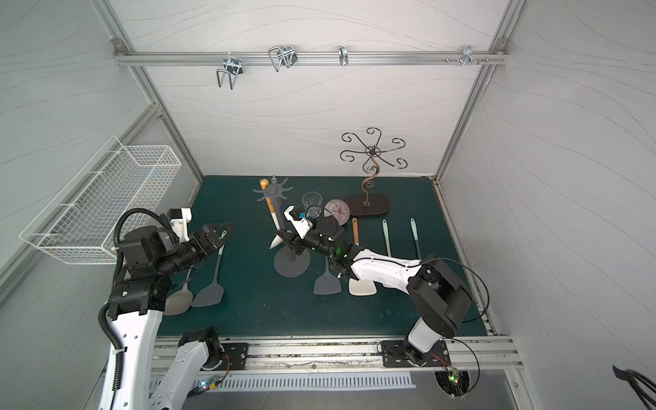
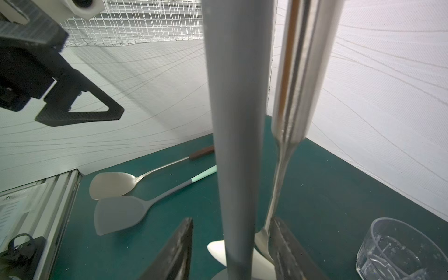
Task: Take the spatula off the kitchen utensil rack
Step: Adjust the rack at the center of the board.
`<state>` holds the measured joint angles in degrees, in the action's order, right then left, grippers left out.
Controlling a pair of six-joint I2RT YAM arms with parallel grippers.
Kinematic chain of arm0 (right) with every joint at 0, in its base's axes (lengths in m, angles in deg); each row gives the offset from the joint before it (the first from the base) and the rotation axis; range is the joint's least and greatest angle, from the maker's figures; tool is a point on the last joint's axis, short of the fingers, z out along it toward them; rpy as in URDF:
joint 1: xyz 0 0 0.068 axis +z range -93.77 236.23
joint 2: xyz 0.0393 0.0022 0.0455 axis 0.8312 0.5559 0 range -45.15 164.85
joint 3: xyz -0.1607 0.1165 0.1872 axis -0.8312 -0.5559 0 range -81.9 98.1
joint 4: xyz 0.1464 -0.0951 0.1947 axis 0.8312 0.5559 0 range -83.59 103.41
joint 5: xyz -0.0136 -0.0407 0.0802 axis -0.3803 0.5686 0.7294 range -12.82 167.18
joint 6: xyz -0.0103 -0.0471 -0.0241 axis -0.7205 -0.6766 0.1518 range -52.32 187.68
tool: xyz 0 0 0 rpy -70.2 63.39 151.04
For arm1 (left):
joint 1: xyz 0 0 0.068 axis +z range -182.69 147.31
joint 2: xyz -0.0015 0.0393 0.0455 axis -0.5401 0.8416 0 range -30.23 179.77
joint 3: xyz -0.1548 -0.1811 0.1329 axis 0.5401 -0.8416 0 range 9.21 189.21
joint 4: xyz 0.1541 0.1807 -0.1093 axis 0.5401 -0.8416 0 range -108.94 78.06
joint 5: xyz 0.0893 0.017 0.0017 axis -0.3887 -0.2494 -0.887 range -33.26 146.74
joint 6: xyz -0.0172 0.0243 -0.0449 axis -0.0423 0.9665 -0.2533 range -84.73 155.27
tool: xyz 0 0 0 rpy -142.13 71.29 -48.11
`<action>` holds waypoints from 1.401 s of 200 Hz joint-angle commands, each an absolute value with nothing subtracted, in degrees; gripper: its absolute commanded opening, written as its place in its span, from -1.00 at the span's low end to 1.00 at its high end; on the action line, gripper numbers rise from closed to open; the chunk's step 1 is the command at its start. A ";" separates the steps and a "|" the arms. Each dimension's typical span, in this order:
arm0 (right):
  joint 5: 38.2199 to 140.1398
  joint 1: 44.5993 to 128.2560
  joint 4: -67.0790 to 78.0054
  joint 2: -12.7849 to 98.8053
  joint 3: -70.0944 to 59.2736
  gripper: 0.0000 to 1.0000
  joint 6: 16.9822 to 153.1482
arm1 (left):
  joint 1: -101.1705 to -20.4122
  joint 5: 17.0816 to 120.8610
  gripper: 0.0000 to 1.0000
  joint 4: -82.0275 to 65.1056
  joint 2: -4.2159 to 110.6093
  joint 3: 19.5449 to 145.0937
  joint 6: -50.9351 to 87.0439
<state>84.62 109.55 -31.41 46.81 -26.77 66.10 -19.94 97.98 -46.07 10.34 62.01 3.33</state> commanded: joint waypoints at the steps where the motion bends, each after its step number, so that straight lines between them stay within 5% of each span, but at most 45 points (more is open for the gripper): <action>1: 83.85 109.98 -33.36 48.10 -25.31 -0.01 64.19 | -19.53 98.83 0.99 -45.96 9.59 62.16 3.89; 121: 84.70 110.01 -32.51 49.48 -24.00 -0.63 58.66 | -19.51 98.84 0.99 -46.41 8.41 60.97 3.72; 182: 87.47 109.38 -33.75 49.60 -24.51 -0.78 53.03 | -19.58 98.82 0.99 -46.49 7.95 60.56 3.46; 280: 115.31 97.89 -25.45 51.39 -16.69 -0.85 59.41 | -19.59 98.68 0.99 -46.57 7.81 60.22 3.29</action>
<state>107.55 99.47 -27.06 51.01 -20.49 60.09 -19.94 97.98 -47.67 8.40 60.28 3.31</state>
